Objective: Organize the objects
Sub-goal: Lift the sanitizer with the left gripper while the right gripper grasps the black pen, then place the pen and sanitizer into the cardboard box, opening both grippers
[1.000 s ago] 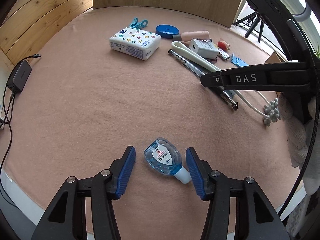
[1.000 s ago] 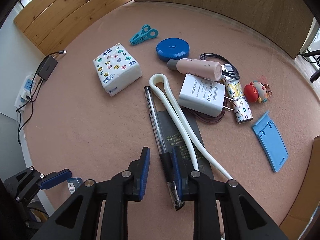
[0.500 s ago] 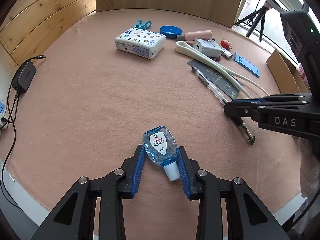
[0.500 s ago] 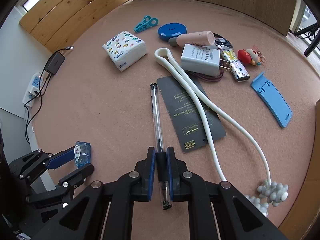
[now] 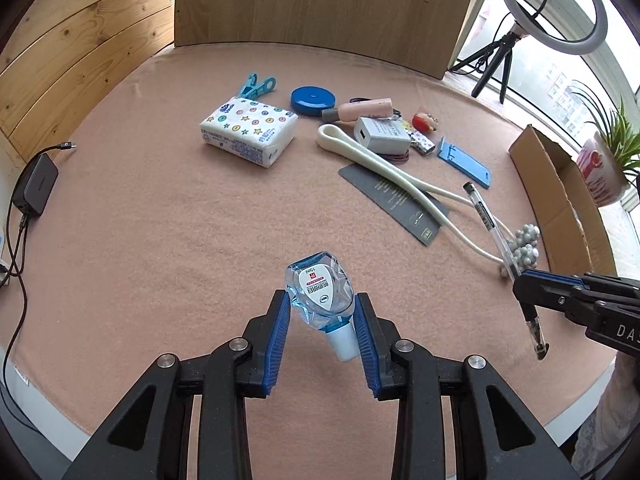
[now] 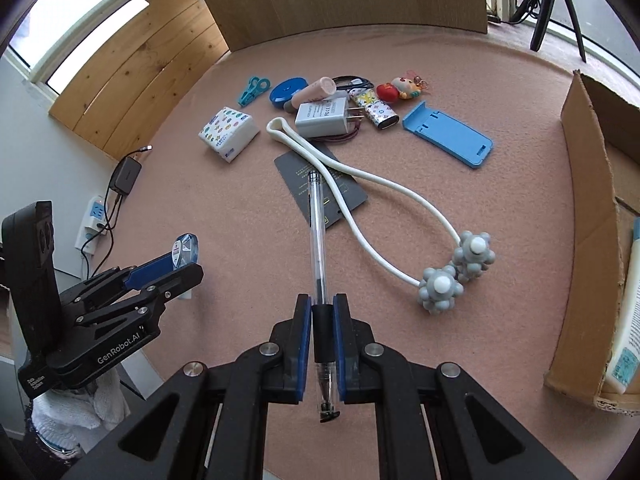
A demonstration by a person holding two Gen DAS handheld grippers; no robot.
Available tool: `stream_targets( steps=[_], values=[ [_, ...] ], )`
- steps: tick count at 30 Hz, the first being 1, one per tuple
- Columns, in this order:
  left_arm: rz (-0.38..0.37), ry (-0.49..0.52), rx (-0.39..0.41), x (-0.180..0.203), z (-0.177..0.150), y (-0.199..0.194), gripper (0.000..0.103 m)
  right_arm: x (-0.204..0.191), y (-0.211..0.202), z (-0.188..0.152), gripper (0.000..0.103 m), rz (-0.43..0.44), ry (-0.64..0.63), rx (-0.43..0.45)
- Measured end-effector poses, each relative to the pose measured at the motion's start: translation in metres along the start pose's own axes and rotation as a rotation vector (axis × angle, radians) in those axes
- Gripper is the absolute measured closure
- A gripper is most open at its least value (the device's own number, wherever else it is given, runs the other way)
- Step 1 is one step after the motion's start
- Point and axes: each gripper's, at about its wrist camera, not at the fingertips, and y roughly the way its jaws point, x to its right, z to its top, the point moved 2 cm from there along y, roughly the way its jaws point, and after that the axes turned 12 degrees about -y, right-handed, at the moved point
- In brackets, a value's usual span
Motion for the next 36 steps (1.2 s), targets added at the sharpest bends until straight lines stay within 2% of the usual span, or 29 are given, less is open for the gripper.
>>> stream_targets(
  steps=[6, 14, 20, 29, 36],
  values=[
    [-0.069, 0.046, 0.019, 0.044, 0.015, -0.003, 0.068, 0.031, -0.048, -0.011, 0.093, -0.039, 0.087, 0.087],
    [-0.163, 0.143, 0.021, 0.122, 0.023, 0.003, 0.068, 0.093, -0.105, -0.037, 0.093, -0.166, 0.207, 0.177],
    [-0.222, 0.233, 0.017, 0.186, 0.023, 0.01, 0.068, 0.138, -0.133, -0.055, 0.093, -0.247, 0.282, 0.205],
    [-0.275, 0.351, 0.019, 0.272, 0.017, 0.021, 0.068, 0.183, -0.152, -0.063, 0.093, -0.312, 0.348, 0.238],
    [-0.283, 0.391, 0.012, 0.307, 0.016, 0.032, 0.068, 0.199, -0.143, -0.062, 0.093, -0.32, 0.36, 0.223]
  ],
)
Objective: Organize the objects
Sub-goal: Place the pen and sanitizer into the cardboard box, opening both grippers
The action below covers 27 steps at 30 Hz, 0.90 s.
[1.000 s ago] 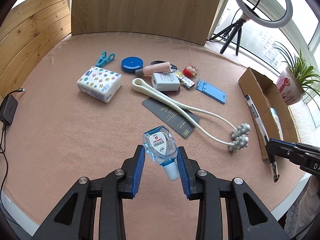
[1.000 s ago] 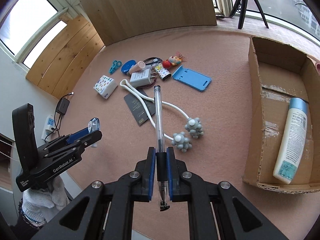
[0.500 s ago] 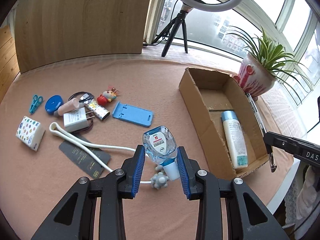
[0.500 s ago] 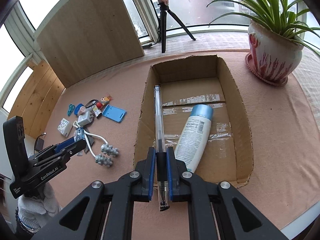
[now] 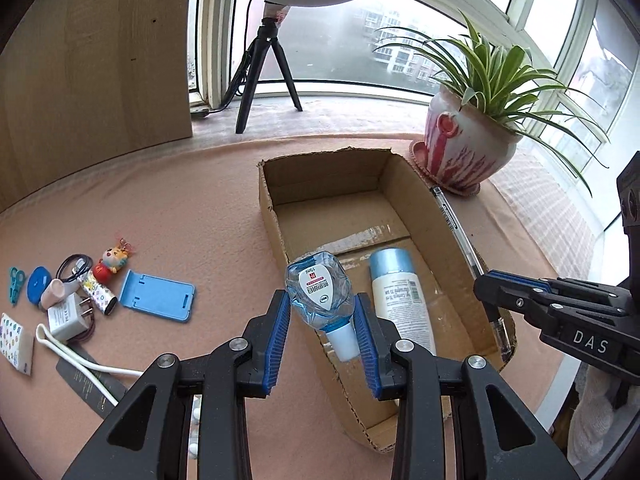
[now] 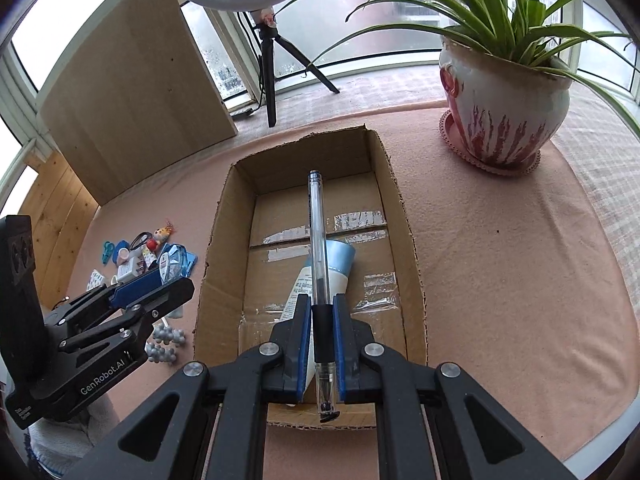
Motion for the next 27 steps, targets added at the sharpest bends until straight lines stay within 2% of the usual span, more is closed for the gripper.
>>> stream_targets(
  steps=[8, 9, 10, 11, 12, 13, 15, 27],
  values=[
    [-0.005, 0.027, -0.009, 0.008, 0.01, 0.014, 0.067, 0.004, 0.008, 0.004, 0.093, -0.026, -0.012, -0.002],
    [-0.004, 0.033, -0.013, 0.008, 0.01, 0.015, 0.063, 0.004, 0.007, 0.005, 0.092, -0.035, -0.012, 0.004],
    [0.0, 0.035, -0.012, 0.008, 0.01, 0.015, 0.048, 0.005, 0.006, 0.006, 0.091, -0.045, -0.013, 0.016],
    [0.002, 0.033, -0.001, 0.007, 0.011, 0.014, 0.041, 0.005, 0.005, 0.007, 0.087, -0.053, -0.016, 0.024],
    [0.001, 0.032, 0.009, 0.006, 0.011, 0.012, 0.036, 0.005, 0.004, 0.008, 0.071, -0.065, -0.015, 0.026],
    [0.003, 0.031, 0.014, 0.005, 0.012, 0.011, 0.036, 0.005, 0.002, 0.008, 0.056, -0.077, -0.014, 0.039],
    [-0.001, 0.019, 0.014, 0.001, 0.014, 0.01, 0.036, 0.003, -0.004, 0.009, 0.05, -0.101, -0.02, 0.07],
    [0.02, -0.038, 0.038, -0.039, 0.016, -0.013, 0.036, -0.025, -0.009, 0.021, 0.049, -0.123, -0.067, 0.081]
  ],
)
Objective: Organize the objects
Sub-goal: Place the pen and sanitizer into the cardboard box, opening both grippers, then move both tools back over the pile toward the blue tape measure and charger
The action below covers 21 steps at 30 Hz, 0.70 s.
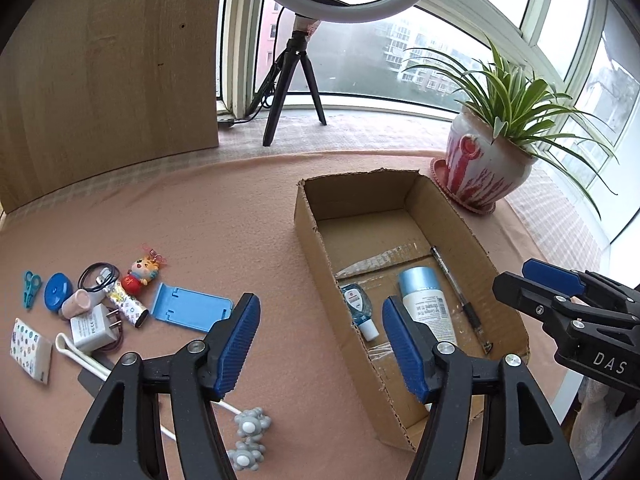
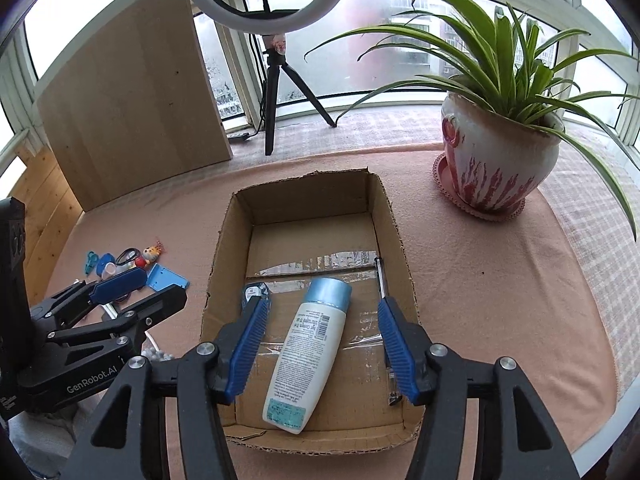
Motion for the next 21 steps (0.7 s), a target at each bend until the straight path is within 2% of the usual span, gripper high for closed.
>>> stream_targets(
  steps=[8, 21],
  values=[
    [0.04, -0.065, -0.002, -0.051, -0.007, -0.019, 0.036, -0.025, 0.005, 0.003, 0.049, 0.048, -0.013, -0.011],
    [0.162, -0.215, 0.012, -0.18, -0.005, -0.058, 0.036, -0.096, 0.025, 0.014, 0.049, 0.177, -0.056, -0.048]
  ],
)
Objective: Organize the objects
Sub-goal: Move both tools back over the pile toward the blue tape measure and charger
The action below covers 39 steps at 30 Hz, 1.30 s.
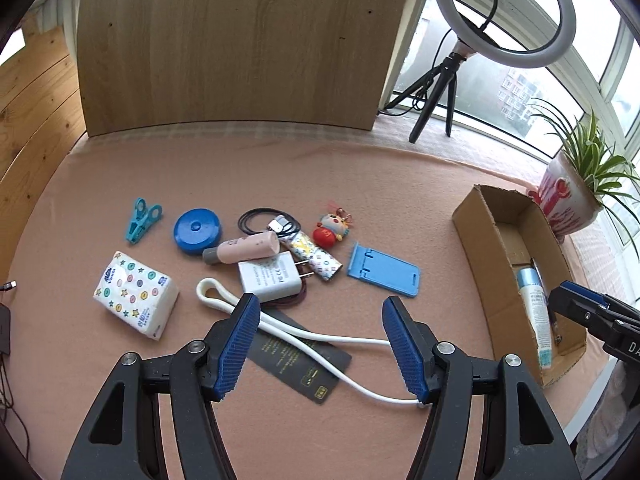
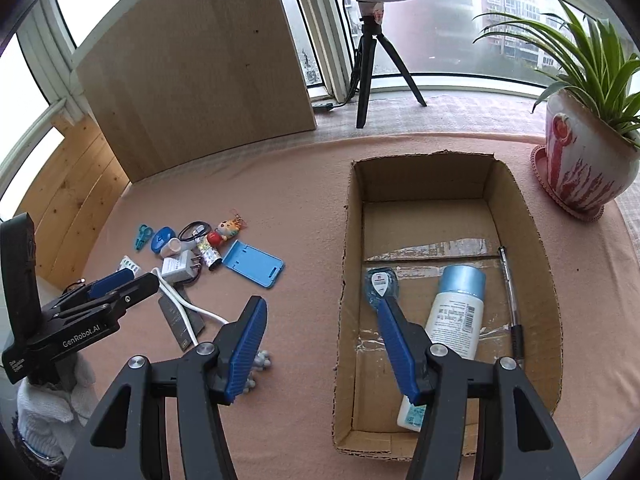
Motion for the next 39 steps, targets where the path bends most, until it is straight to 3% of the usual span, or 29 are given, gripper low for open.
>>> stream_targets(
  steps=[11, 15, 23, 31, 39],
  values=[
    [0.02, -0.054, -0.032, -0.064, 0.045, 0.017, 0.036, -0.041, 0.046, 0.027, 0.049, 0.112, -0.005, -0.075],
    [0.003, -0.082, -0.06, -0.076, 0.07, 0.037, 0.036, -0.052, 0.065, 0.036, 0.049, 0.153, 0.012, -0.108],
    [0.041, -0.077, -0.11, -0.093, 0.112, 0.09, 0.039, -0.065, 0.094, 0.049, 0.049, 0.244, 0.072, -0.167],
    [0.027, -0.105, -0.181, -0.106, 0.109, 0.127, 0.055, -0.086, 0.136, 0.072, 0.06, 0.325, 0.098, -0.222],
    [-0.017, -0.012, -0.211, -0.086, 0.085, 0.128, 0.056, -0.102, 0.181, 0.085, 0.067, 0.387, 0.173, -0.277]
  ],
)
